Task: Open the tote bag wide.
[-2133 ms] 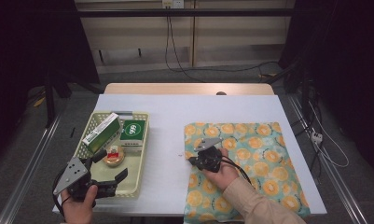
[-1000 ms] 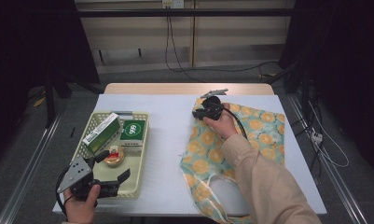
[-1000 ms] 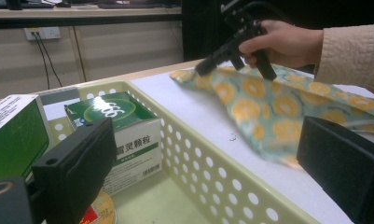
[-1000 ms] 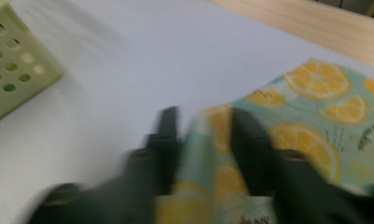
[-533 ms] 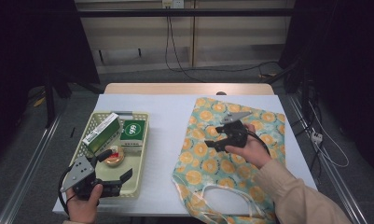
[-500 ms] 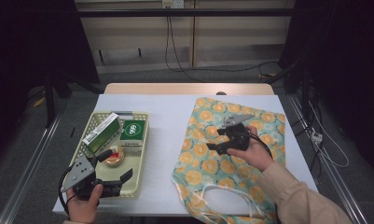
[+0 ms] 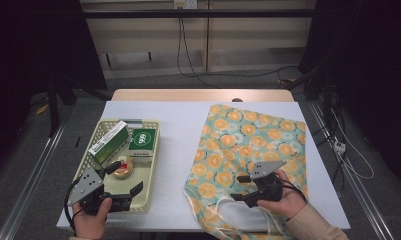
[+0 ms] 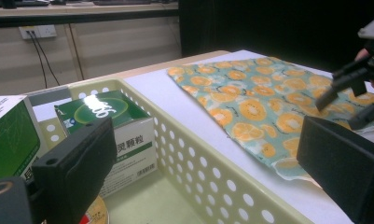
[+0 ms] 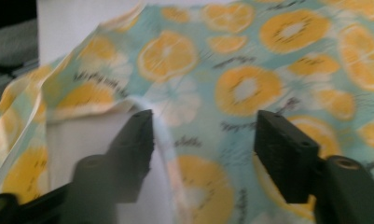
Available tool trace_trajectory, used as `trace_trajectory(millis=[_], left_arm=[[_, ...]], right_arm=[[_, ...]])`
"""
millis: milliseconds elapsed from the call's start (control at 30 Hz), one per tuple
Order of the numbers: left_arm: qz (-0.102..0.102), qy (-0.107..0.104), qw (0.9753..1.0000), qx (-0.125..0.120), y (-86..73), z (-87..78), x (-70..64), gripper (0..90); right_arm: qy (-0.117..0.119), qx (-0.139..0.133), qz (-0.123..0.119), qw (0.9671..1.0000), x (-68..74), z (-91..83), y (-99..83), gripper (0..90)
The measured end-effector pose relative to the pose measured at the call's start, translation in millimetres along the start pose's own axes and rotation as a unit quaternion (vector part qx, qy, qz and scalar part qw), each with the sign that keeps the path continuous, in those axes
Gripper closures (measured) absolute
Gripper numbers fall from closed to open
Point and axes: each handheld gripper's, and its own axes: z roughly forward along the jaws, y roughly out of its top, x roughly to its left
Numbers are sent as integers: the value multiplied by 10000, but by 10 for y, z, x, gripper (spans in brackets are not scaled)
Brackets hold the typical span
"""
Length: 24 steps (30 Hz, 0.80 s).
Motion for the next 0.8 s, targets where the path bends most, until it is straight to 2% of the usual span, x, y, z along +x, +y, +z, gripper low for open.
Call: trace_trajectory(millis=[33, 67, 100, 167, 200, 233, 267, 333, 367, 433, 533, 567, 633, 667, 800], left_arm=[[-12, 13, 10000, 2, -5, 2, 2, 47], [-8, 8, 10000, 22, -11, 4, 9, 47], [-19, -4, 10000, 30, -14, 7, 9, 47], [5, 5, 10000, 23, -9, 3, 7, 47], [15, 0, 10000, 33, -9, 1, 7, 47], [21, 13, 10000, 30, -10, -2, 6, 47], [12, 19, 10000, 29, -11, -4, 6, 47], [-5, 25, 10000, 9, -8, -7, 1, 47], [8, 23, 10000, 8, -3, -12, 0, 47], [29, 24, 10000, -6, 9, -17, -8, 47], [45, 8, 10000, -17, 17, -18, -17, 47], [51, 6, 10000, -13, 19, -18, -17, 47], [50, 4, 10000, -21, 20, -20, -17, 47], [58, 2, 10000, -18, 22, -22, -13, 47], [57, -6, 10000, -12, 18, -20, -10, 47]], right_arm=[[0, 0, 0, 10000, 0, 0, 0, 435], [7, 216, -227, 9995, 47, 24, -37, 522], [7, 216, -227, 9995, 47, 24, -37, 522], [74, 268, -216, 9994, 64, 48, -88, 611], [-3, 271, -316, 9991, 82, 68, -129, 656], [-15, 241, -274, 9993, 85, 67, -134, 702], [-15, 241, -274, 9993, 85, 67, -134, 702], [-76, 205, -253, 9994, 66, 75, -130, 859], [-13, 200, -160, 9997, 40, 97, -117, 900], [21, 212, -99, 9997, 25, 105, -101, 900], [-64, 144, 101, 9998, -22, 153, -41, 900], [-67, 90, 207, 9997, -66, 194, 28, 900], [-131, 94, 224, 9996, -85, 216, 70, 900], [-154, 66, 299, 9994, -136, 276, 159, 900], [-119, -33, 469, 9988, -223, 392, 292, 900]])
